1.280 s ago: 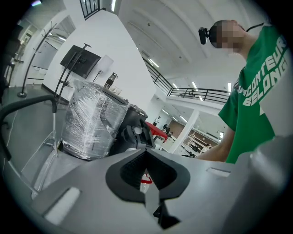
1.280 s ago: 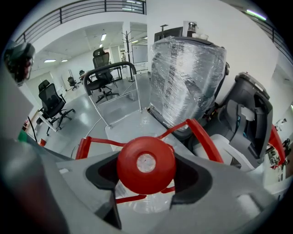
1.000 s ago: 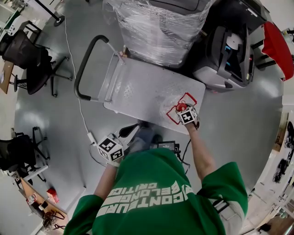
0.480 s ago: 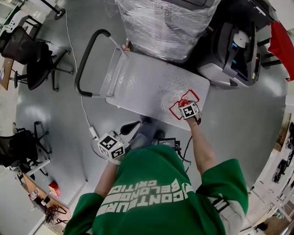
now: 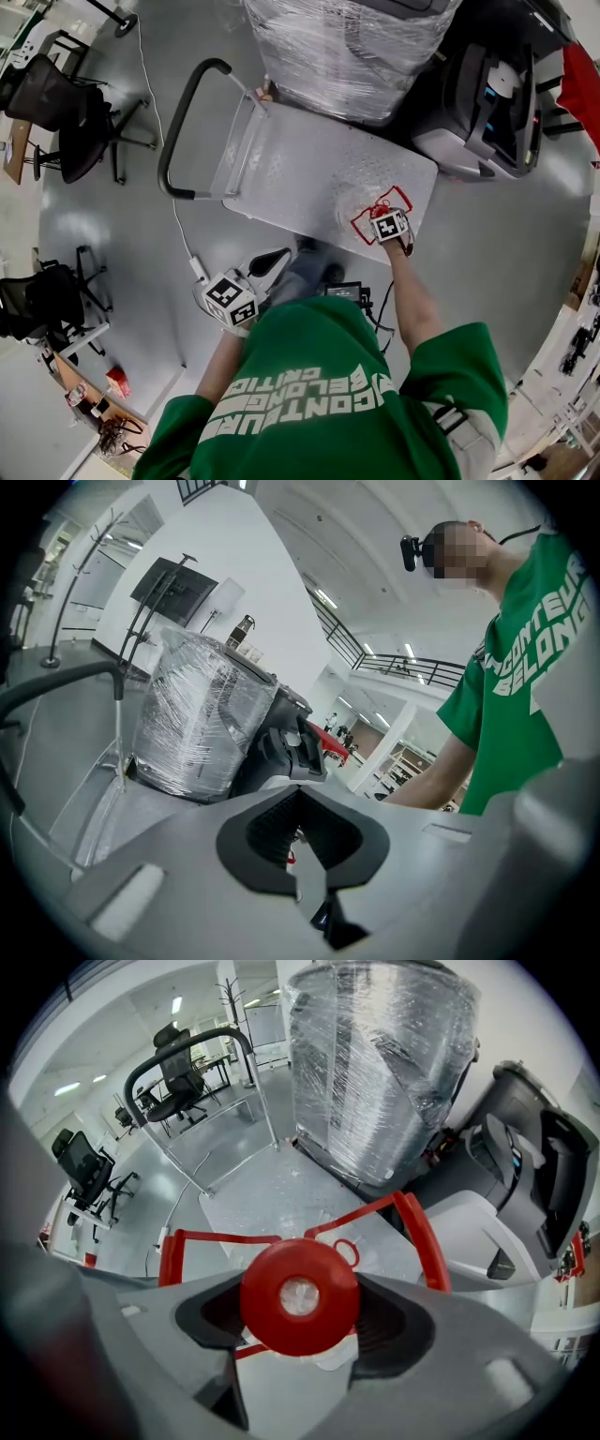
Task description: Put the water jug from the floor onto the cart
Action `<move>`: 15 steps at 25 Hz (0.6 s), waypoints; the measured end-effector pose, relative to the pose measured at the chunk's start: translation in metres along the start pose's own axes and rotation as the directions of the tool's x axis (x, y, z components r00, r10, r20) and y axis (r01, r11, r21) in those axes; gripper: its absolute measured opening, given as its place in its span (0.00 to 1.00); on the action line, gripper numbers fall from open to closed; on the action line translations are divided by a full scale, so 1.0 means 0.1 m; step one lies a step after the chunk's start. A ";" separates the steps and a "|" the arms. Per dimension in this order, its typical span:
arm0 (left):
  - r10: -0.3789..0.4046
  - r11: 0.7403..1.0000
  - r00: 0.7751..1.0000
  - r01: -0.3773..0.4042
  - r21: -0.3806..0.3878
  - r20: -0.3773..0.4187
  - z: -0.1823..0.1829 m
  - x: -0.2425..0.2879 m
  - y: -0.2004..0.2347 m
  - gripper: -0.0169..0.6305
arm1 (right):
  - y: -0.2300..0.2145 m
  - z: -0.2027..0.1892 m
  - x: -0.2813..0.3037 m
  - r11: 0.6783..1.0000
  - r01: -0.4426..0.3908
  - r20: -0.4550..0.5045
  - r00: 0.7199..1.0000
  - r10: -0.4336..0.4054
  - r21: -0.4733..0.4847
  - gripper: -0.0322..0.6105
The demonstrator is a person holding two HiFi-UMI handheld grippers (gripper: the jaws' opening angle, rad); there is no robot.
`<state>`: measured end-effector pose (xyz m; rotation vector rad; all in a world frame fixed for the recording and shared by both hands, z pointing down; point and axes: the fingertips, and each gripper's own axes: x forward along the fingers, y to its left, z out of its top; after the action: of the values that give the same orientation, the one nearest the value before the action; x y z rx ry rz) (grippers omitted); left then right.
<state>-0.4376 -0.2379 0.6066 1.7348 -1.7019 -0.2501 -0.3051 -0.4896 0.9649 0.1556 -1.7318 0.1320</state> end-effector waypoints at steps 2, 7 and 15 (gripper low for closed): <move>-0.002 1.000 1.000 0.002 -0.001 -0.002 0.02 0.00 0.03 0.04 | -0.01 -0.10 -0.01 0.999 0.028 -0.044 0.999 -0.027 0.026 0.52; -0.006 1.000 1.000 0.006 -0.008 -0.007 0.02 0.02 0.09 0.04 | 0.07 -0.03 0.04 1.000 0.007 0.009 1.000 -0.007 0.024 0.52; -0.027 1.000 1.000 0.028 0.005 -0.014 0.08 0.11 0.08 0.04 | 0.18 -0.16 0.06 1.000 0.016 -0.018 1.000 -0.016 0.022 0.52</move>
<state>-0.4474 -0.2499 0.6089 1.7606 -1.6713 -0.2464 -0.2941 -0.4695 0.9730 0.1844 -1.7119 0.1407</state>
